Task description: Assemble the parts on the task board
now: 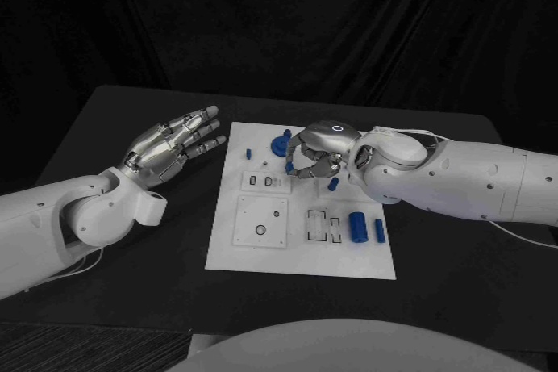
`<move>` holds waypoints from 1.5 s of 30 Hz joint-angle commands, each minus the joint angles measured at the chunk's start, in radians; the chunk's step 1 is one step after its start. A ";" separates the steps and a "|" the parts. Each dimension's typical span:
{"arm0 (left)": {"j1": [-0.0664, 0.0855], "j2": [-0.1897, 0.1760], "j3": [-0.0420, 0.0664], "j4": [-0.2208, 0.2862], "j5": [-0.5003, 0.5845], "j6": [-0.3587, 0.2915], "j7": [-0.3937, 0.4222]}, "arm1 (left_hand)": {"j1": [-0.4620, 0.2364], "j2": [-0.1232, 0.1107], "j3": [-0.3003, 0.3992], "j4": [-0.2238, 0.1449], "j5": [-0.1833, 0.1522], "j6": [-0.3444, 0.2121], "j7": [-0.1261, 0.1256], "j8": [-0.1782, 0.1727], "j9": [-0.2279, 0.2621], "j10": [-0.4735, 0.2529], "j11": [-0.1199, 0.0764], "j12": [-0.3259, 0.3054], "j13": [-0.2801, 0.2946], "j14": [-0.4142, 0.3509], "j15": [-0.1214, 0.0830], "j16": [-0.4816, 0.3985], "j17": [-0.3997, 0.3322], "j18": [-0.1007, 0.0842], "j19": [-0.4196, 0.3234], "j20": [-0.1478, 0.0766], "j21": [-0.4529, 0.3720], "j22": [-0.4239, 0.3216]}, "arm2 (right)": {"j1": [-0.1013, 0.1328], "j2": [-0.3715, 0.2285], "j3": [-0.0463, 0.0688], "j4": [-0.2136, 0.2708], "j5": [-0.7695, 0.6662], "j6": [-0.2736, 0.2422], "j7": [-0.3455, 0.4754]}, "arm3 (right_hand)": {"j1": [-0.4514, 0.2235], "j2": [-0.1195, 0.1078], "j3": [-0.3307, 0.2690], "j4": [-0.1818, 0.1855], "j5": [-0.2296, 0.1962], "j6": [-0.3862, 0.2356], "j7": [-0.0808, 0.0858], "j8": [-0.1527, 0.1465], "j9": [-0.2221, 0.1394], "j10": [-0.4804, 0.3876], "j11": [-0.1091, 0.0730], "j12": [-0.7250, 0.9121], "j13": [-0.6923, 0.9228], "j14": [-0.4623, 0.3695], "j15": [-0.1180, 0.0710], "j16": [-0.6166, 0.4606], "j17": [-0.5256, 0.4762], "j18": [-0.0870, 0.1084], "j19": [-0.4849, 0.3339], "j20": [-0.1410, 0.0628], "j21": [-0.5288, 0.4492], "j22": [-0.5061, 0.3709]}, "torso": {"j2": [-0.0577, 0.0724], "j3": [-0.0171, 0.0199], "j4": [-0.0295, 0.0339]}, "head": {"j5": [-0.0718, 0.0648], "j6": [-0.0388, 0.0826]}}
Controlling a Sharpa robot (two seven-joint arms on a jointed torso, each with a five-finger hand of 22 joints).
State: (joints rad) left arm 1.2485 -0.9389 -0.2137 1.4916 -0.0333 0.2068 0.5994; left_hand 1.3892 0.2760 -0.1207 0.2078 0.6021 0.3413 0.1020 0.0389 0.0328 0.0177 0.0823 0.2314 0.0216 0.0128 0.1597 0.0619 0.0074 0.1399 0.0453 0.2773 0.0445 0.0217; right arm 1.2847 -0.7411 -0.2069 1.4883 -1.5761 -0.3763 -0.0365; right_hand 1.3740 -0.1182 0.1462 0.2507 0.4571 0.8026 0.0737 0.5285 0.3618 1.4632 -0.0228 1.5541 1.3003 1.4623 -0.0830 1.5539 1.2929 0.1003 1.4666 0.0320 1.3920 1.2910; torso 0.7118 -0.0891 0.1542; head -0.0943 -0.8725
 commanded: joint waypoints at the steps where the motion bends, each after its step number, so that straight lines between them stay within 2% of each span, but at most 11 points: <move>1: -0.001 0.001 0.001 0.004 -0.001 0.014 0.005 | 0.013 -0.007 0.039 -0.023 0.013 0.002 0.005 0.008 0.008 0.002 0.001 0.010 0.011 0.001 0.011 0.011 0.008 0.038 0.004 0.005 0.008 0.003 | -0.007 0.006 0.001 -0.001 -0.042 0.021 -0.050 | 0.021 0.008 0.015 -0.007 0.035 0.035 -0.006 0.006 0.009 0.108 0.007 0.017 0.271 0.108 0.004 0.014 0.275 -0.050 0.005 -0.002 -0.023 0.200 | -0.001 0.0009 -0.0002 | 0.002 0.000; 13: -0.001 0.005 0.001 0.002 -0.001 0.016 0.004 | 0.013 -0.006 0.041 -0.024 0.013 0.004 0.007 0.009 0.008 0.003 0.003 0.011 0.011 0.000 0.008 0.011 0.008 0.038 0.003 0.005 0.008 0.003 | -0.013 0.029 0.001 -0.014 -0.046 0.037 -0.064 | 0.019 0.008 0.016 -0.008 0.036 0.037 -0.005 0.004 0.008 0.108 0.010 0.017 0.271 0.107 0.006 0.014 0.274 -0.049 0.005 -0.001 -0.025 0.199 | -0.002 -0.0001 0.0005 | 0.000 0.000; 25: -0.001 0.009 0.001 -0.002 -0.001 0.021 0.001 | 0.012 -0.006 0.042 -0.025 0.014 0.004 0.008 0.009 0.008 0.003 0.004 0.010 0.011 0.000 0.008 0.010 0.008 0.038 0.003 0.005 0.008 0.003 | -0.021 0.044 0.001 -0.022 -0.047 0.056 -0.065 | 0.016 0.008 0.016 -0.010 0.034 0.040 -0.003 0.000 0.007 0.108 0.013 0.017 0.271 0.107 0.009 0.012 0.271 -0.048 0.003 0.001 -0.029 0.198 | -0.003 0.0014 -0.0010 | 0.000 0.000; 37: -0.001 0.012 0.001 -0.005 -0.001 0.026 0.000 | 0.012 -0.005 0.043 -0.025 0.014 0.005 0.009 0.009 0.008 0.003 0.004 0.010 0.011 0.000 0.007 0.009 0.008 0.038 0.003 0.005 0.007 0.003 | -0.023 0.051 0.001 -0.026 -0.047 0.069 -0.066 | 0.011 0.007 0.015 -0.015 0.023 0.039 0.001 -0.010 0.004 0.108 0.016 0.017 0.271 0.106 0.012 0.010 0.270 -0.048 0.002 0.005 -0.033 0.197 | -0.002 0.0009 -0.0002 | -0.002 0.000; 43: -0.002 0.013 0.001 -0.007 -0.001 0.028 -0.001 | 0.012 -0.005 0.044 -0.025 0.014 0.006 0.010 0.009 0.008 0.003 0.005 0.010 0.011 0.000 0.007 0.009 0.008 0.038 0.003 0.005 0.007 0.003 | -0.024 0.052 0.001 -0.028 -0.047 0.075 -0.069 | 0.000 0.004 0.013 -0.020 0.008 0.027 0.007 -0.033 -0.005 0.108 0.019 0.017 0.271 0.106 0.015 0.009 0.268 -0.047 0.001 0.009 -0.037 0.196 | -0.002 0.0009 -0.0008 | -0.001 0.000; 45: -0.002 0.013 0.001 -0.007 -0.001 0.029 -0.001 | 0.012 -0.005 0.044 -0.025 0.014 0.006 0.010 0.009 0.008 0.003 0.005 0.010 0.011 0.000 0.007 0.009 0.008 0.038 0.003 0.005 0.007 0.003 | -0.024 0.053 0.001 -0.029 -0.047 0.078 -0.070 | -0.014 0.001 0.006 -0.022 -0.036 0.025 0.010 -0.050 -0.010 0.108 0.020 0.017 0.271 0.105 0.017 0.006 0.264 -0.046 0.000 0.012 -0.042 0.195 | -0.002 0.0008 -0.0007 | -0.002 0.000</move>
State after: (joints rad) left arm 1.2484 -0.9278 -0.2139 1.4841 -0.0335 0.2190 0.5888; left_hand 1.3892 0.2760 -0.0960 0.1834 0.6022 0.3503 0.1108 0.0388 0.0328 0.0178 0.0825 0.2323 0.0216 0.0129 0.1595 0.0619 0.0075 0.1398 0.0453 0.2773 0.0445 0.0205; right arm 1.2645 -0.6888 -0.2057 1.4609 -1.6153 -0.3161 -0.0842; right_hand 1.3734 -0.1186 0.1380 0.2424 0.4299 0.8132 0.0845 0.4889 0.3592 1.4717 -0.0138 1.5541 1.3002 1.4710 -0.0737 1.5538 1.2929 0.1004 1.4740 0.0397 1.3725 1.2912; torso 0.7098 -0.0879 0.1535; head -0.0961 -0.8725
